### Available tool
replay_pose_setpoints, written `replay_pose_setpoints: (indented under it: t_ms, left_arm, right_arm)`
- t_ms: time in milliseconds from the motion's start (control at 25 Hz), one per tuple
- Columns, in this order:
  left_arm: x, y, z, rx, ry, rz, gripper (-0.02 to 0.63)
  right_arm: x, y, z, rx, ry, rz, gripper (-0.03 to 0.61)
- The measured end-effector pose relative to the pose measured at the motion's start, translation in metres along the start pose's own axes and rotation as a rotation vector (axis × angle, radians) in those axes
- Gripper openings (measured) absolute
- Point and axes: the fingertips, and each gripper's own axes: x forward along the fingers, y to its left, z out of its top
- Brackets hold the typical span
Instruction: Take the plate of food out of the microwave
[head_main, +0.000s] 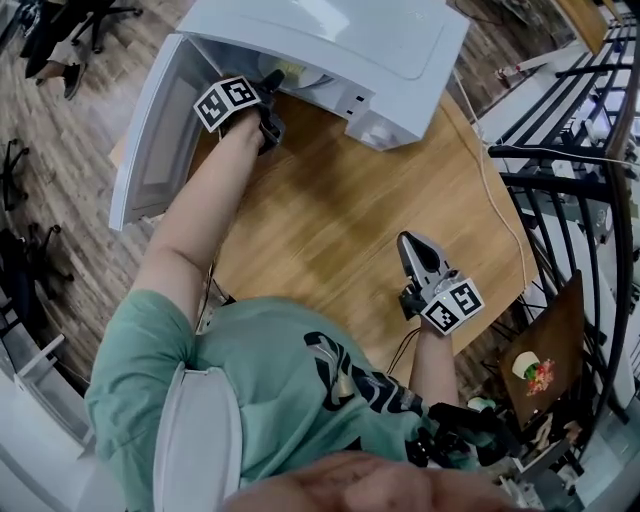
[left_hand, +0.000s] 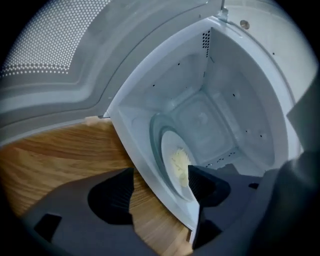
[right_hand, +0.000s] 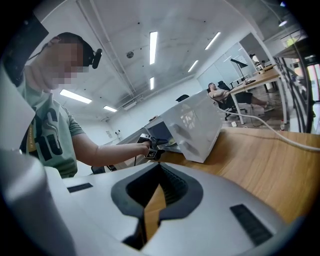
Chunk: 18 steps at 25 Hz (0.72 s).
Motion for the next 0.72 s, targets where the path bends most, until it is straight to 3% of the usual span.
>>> replay_pose_setpoints:
  t_ms: [280, 720]
  left_arm:
    - [0.016, 0.001, -0.005, 0.012, 0.013, 0.066, 0.341]
    - [0.022, 0.005, -0.002, 0.054, 0.014, 0.046, 0.357]
  right_arm:
    - [-0.009, -0.006, -0.003, 0.028, -0.020, -0.018, 0.008]
    - [-0.018, -0.008, -0.002, 0.039, -0.035, -0.028, 0.008]
